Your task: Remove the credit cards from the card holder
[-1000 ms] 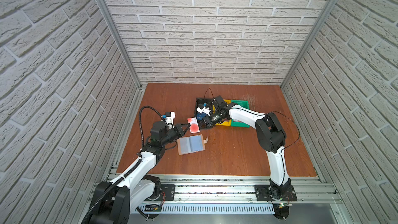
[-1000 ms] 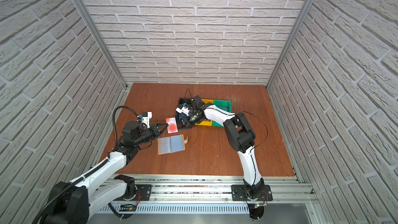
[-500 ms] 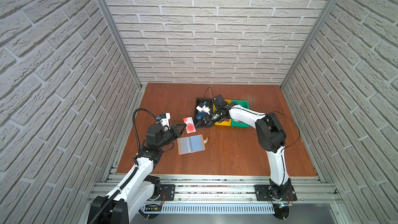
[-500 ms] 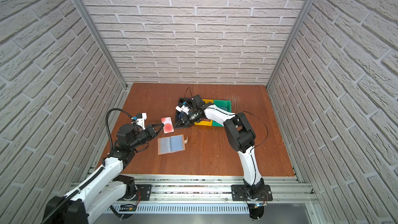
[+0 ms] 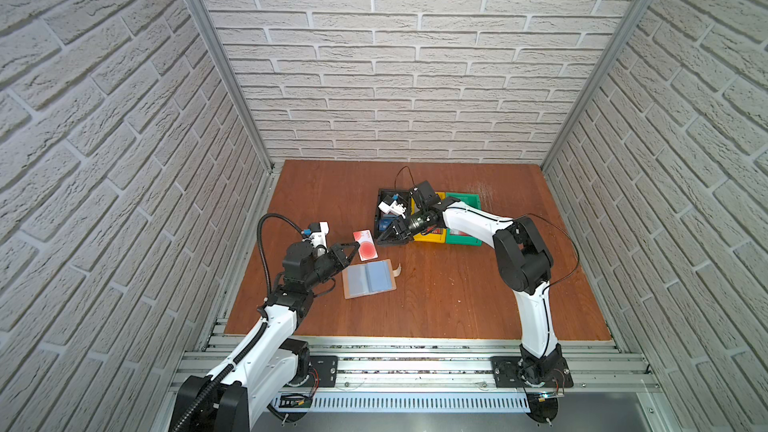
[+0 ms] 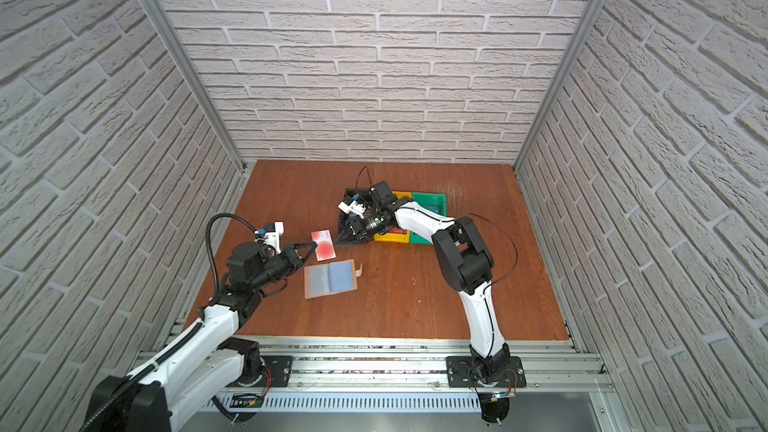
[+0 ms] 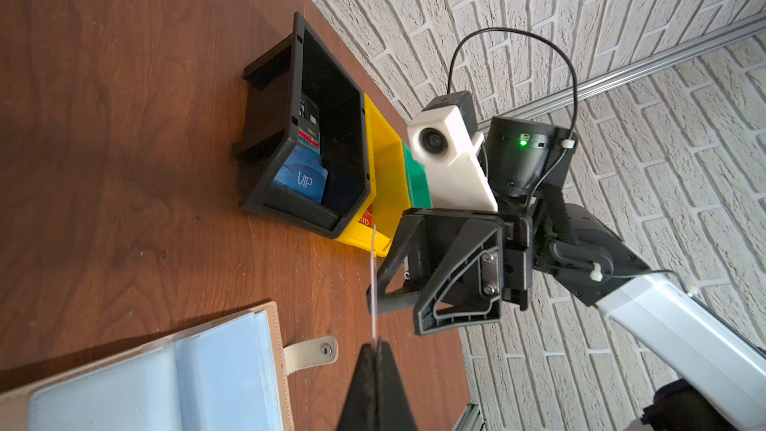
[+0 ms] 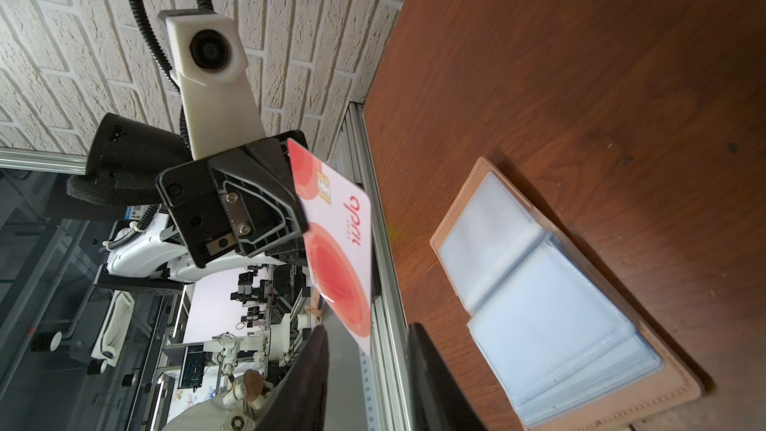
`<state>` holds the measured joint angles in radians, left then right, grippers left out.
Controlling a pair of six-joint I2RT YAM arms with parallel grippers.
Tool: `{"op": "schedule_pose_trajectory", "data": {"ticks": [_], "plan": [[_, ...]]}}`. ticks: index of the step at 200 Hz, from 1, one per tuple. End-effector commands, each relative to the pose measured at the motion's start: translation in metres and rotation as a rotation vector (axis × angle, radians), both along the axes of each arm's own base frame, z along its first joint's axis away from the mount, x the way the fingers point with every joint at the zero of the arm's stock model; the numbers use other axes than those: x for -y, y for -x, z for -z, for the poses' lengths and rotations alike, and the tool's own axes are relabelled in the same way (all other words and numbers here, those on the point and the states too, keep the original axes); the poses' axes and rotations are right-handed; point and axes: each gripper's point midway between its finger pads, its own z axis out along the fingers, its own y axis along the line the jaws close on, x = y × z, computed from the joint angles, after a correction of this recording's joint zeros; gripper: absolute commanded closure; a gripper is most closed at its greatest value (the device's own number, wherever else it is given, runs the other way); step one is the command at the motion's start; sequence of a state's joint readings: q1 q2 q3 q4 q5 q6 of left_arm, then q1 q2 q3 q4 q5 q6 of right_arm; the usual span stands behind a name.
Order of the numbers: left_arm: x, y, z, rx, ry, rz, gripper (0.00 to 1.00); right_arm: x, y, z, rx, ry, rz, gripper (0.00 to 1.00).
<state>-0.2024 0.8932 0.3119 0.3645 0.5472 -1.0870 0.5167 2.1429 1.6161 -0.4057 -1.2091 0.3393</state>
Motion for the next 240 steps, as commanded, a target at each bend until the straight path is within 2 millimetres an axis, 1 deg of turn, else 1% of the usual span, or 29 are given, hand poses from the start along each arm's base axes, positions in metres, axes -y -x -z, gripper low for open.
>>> {"op": "schedule_pose_trajectory", "data": {"ticks": [1,42,153,178,194,240], "plan": [[0.000,-0.004,-0.012,0.059,0.023,-0.003,1.00,-0.003,-0.001,-0.028,0.051,-0.061,-0.013,0.66],[0.000,-0.004,-0.012,0.055,0.027,0.000,1.00,-0.007,0.001,-0.019,0.036,-0.056,-0.024,0.66],[0.000,-0.005,-0.014,0.061,0.032,-0.006,1.00,-0.025,0.009,-0.013,0.018,-0.073,-0.062,0.66],[0.001,-0.005,-0.017,0.070,0.035,0.002,1.00,-0.028,0.010,-0.012,0.015,-0.075,-0.068,0.66],[0.000,-0.005,-0.014,0.058,0.028,-0.003,1.00,-0.028,0.010,-0.012,0.013,-0.077,-0.068,0.66],[-0.002,-0.007,-0.007,0.034,0.012,-0.020,1.00,-0.028,0.016,-0.018,0.008,-0.098,-0.090,0.75]]}}
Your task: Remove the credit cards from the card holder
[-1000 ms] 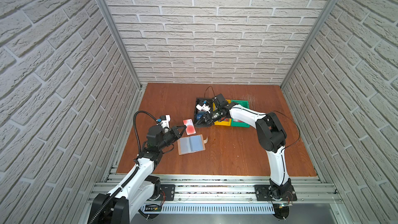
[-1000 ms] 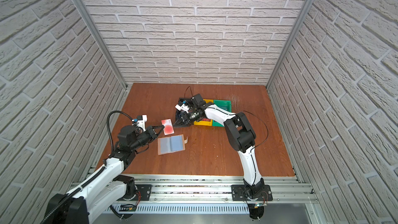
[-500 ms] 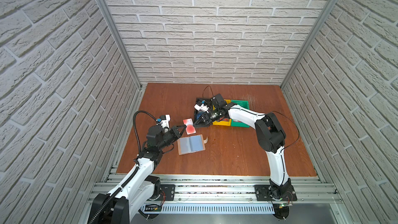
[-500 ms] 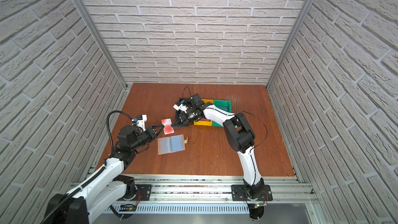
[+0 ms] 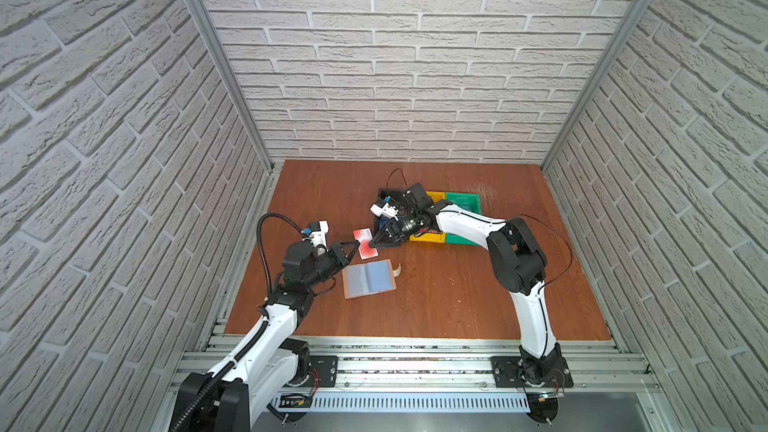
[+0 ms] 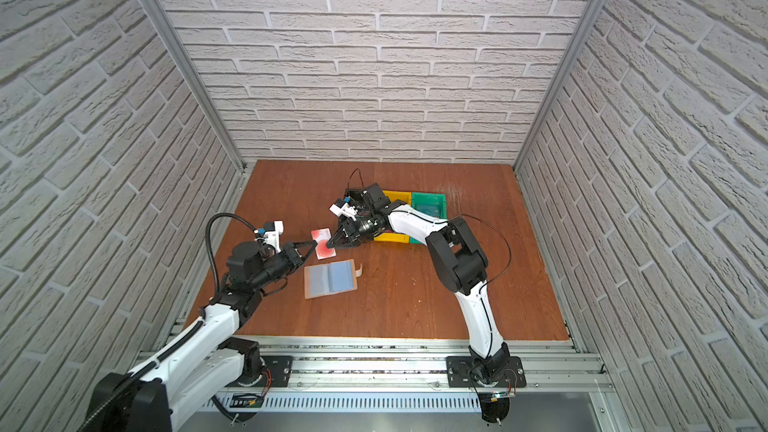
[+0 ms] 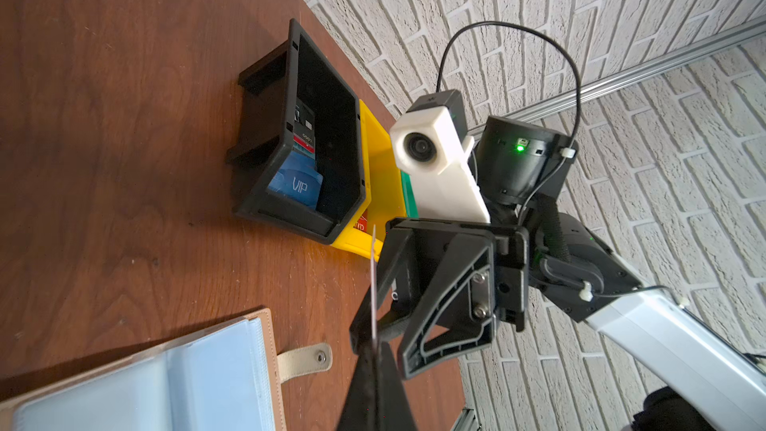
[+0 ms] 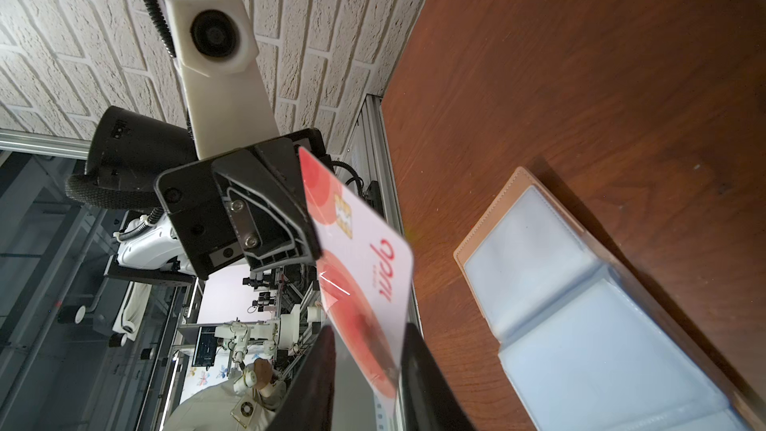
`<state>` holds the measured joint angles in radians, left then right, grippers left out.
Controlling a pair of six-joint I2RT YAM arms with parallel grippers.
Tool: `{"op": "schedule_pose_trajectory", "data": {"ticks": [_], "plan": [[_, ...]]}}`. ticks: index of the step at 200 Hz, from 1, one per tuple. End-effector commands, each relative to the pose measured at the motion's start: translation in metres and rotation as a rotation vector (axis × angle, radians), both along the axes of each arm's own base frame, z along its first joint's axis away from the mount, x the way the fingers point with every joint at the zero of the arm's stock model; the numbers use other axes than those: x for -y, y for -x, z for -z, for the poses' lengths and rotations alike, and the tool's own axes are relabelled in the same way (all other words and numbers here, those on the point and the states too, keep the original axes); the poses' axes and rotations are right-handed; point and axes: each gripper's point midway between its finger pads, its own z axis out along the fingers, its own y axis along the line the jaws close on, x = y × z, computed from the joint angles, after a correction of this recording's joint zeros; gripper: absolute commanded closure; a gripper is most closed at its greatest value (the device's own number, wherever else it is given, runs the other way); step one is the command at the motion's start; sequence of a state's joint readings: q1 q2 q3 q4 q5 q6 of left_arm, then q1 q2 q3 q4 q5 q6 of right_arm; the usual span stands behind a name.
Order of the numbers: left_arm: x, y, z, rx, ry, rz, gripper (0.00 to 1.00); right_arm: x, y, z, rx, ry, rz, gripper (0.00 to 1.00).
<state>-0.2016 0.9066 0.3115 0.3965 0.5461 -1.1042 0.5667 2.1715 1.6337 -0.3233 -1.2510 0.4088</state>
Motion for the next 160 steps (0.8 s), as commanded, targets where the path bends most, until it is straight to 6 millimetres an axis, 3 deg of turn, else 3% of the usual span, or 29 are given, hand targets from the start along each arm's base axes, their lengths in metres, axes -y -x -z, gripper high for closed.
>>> {"op": "schedule_pose_trajectory", "data": {"ticks": [1,29,49,110,138,160], "plan": [[-0.003,-0.004,-0.004,0.028,-0.004,-0.015,1.00,-0.004,0.004,-0.014,0.027,-0.055,-0.035,0.75],[-0.003,-0.002,0.006,-0.011,-0.025,-0.015,1.00,-0.001,0.010,-0.019,0.033,-0.062,-0.060,0.90],[-0.006,0.000,0.014,-0.044,-0.048,-0.021,0.94,0.002,0.013,-0.025,0.046,-0.063,-0.076,0.94],[0.010,0.017,0.037,-0.136,-0.147,0.063,0.84,0.018,0.006,-0.044,0.075,-0.085,-0.086,0.95],[0.015,0.019,0.041,-0.149,-0.167,0.084,0.82,0.035,-0.002,-0.050,0.086,-0.069,-0.084,0.95],[0.012,0.020,0.046,-0.175,-0.209,0.079,0.82,0.060,-0.003,-0.058,0.142,-0.035,-0.101,0.94]]}}
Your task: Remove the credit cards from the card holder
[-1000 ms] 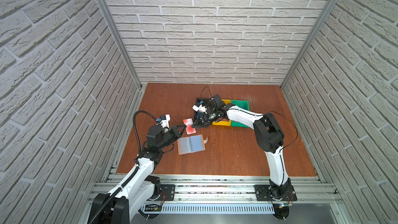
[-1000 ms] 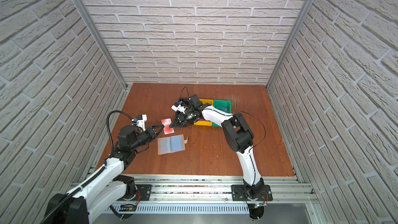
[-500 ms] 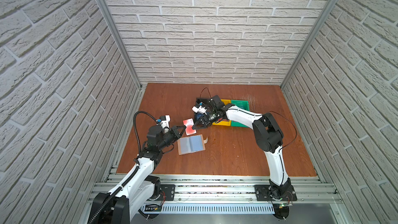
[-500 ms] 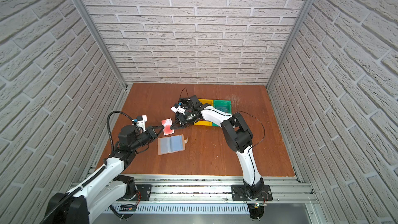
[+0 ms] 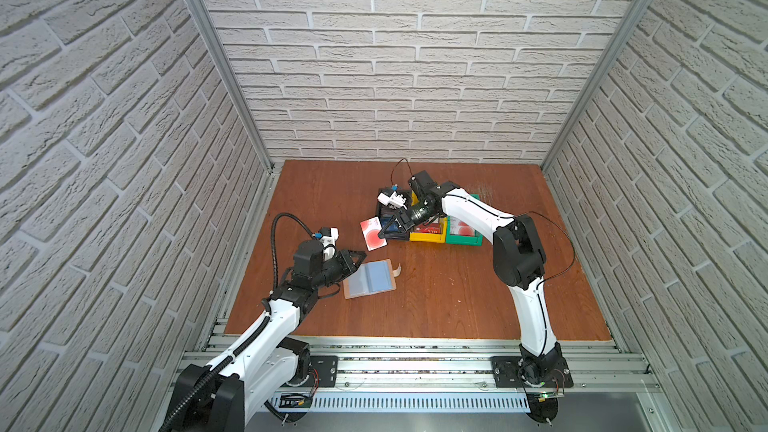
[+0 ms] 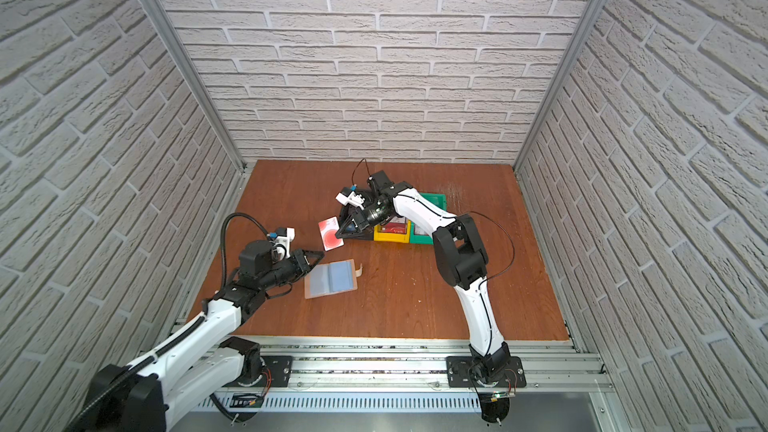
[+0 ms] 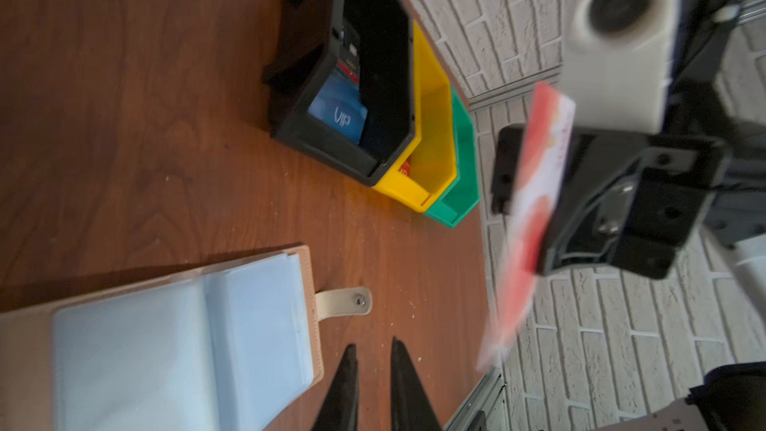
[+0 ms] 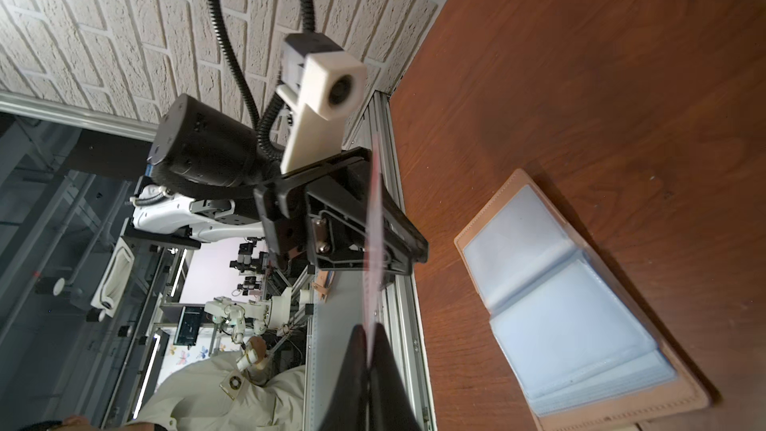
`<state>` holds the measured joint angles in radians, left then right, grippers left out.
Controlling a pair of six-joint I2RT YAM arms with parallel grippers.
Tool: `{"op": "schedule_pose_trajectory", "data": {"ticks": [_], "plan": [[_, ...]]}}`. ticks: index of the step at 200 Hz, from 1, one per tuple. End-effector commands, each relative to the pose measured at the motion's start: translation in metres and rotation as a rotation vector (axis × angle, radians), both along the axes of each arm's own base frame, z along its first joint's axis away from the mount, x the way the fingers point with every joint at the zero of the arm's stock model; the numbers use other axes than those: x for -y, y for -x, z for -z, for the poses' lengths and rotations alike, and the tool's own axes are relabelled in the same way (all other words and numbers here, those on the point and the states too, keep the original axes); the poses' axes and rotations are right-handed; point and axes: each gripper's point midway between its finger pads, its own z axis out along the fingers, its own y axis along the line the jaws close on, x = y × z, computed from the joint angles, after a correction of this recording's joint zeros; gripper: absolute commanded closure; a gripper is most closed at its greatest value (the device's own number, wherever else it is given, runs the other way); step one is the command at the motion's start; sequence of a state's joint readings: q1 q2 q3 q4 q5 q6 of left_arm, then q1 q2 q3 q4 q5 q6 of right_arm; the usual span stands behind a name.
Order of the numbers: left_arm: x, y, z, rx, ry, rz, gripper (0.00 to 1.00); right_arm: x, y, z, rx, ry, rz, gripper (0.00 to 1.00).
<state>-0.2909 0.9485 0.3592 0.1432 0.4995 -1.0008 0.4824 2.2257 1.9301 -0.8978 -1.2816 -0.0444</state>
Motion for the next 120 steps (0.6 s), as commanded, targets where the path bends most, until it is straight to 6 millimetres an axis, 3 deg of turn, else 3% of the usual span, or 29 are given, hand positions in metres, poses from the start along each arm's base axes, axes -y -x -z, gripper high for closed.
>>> {"op": "schedule_pose_trajectory", "data": {"ticks": [1,29,52,73,88,120], "plan": [[-0.003,-0.001,0.003,-0.008,-0.066,0.003,0.82,0.027,0.013,-0.020,0.041,-0.005,-0.052,0.94],[-0.007,-0.003,0.010,-0.035,-0.117,-0.003,0.82,0.071,0.008,-0.026,0.168,0.133,-0.050,0.95],[-0.007,-0.011,0.008,-0.040,-0.126,-0.002,0.82,0.118,0.000,-0.020,0.304,0.381,-0.012,0.95],[-0.007,-0.021,0.004,-0.045,-0.137,0.002,0.82,0.168,-0.006,-0.017,0.460,0.622,0.020,0.95],[-0.006,-0.031,0.002,-0.047,-0.137,0.007,0.81,0.202,-0.011,-0.028,0.572,0.758,0.087,0.95],[0.001,-0.052,-0.008,-0.029,-0.103,0.033,0.81,0.256,-0.020,-0.032,0.711,0.927,0.087,0.95]]}}
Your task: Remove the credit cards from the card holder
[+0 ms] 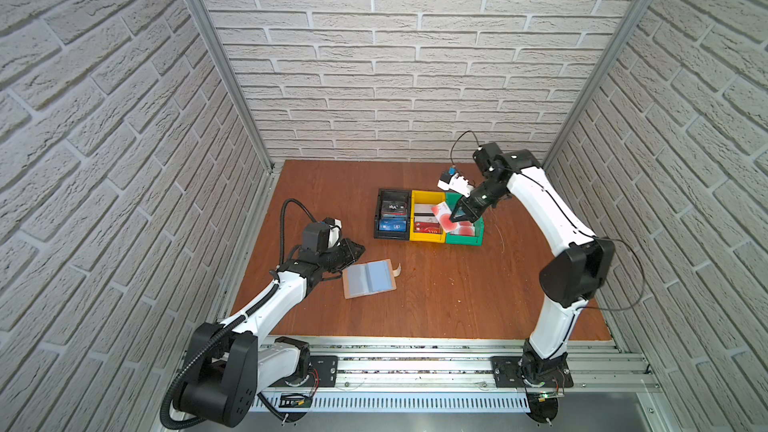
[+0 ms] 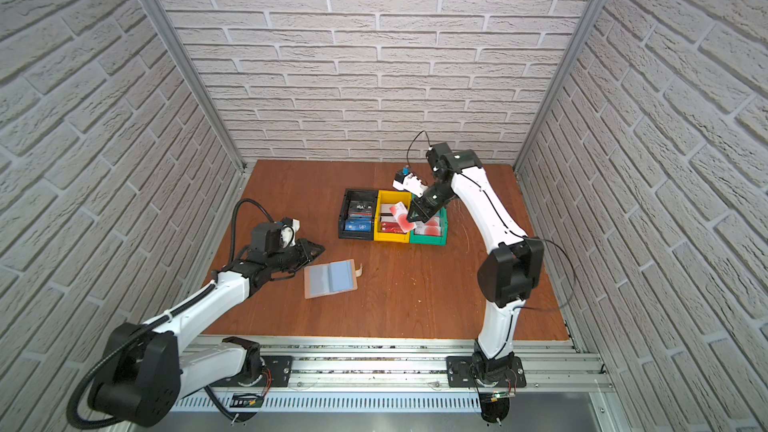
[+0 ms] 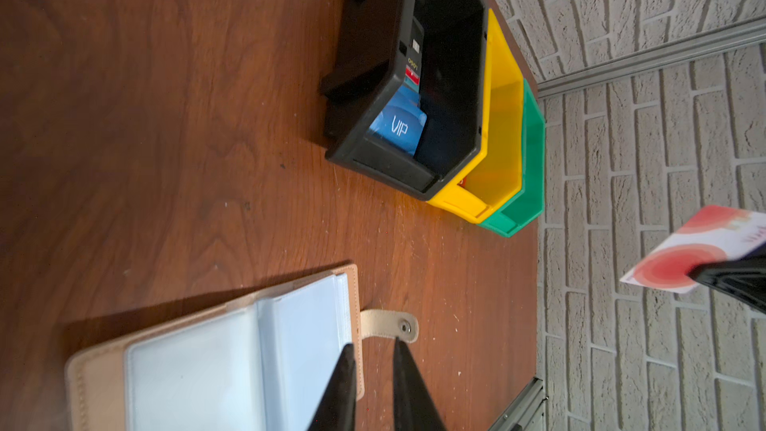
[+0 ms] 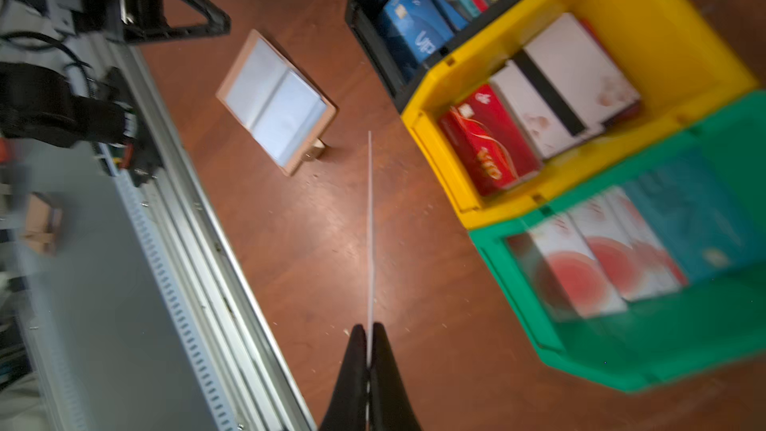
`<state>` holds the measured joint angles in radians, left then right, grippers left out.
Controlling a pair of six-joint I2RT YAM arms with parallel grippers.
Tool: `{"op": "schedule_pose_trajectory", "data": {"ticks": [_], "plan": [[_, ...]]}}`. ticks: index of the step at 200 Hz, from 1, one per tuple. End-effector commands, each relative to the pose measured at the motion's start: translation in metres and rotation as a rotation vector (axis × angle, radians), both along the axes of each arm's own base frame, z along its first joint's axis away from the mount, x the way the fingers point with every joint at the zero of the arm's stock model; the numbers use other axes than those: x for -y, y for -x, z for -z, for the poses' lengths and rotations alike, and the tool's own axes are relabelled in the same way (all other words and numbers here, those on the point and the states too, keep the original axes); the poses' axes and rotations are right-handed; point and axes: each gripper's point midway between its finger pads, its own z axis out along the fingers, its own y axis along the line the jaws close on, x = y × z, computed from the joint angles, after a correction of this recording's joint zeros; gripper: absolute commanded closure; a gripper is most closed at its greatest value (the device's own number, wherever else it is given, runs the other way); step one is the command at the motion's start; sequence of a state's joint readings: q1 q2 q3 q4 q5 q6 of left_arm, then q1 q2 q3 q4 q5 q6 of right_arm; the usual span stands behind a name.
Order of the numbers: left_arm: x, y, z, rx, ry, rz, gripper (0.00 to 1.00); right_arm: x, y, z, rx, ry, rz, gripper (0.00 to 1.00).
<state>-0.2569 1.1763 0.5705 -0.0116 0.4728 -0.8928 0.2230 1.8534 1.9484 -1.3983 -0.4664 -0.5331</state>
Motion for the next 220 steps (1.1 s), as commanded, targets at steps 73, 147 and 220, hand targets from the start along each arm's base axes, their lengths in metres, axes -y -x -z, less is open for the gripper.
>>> {"op": "schedule_pose_trajectory", "data": {"ticks": [73,147,220], "plan": [[0.004,-0.033,-0.015,0.050,0.019,0.011,0.81,0.086,-0.054,0.050,0.077,0.477,-0.128,0.95],[-0.001,-0.036,-0.011,0.046,0.014,-0.037,0.81,0.091,-0.077,0.088,0.014,0.533,-0.179,0.95],[-0.002,-0.037,-0.008,0.035,-0.001,-0.037,0.81,0.094,-0.073,0.121,-0.075,0.558,-0.197,0.95]]}}
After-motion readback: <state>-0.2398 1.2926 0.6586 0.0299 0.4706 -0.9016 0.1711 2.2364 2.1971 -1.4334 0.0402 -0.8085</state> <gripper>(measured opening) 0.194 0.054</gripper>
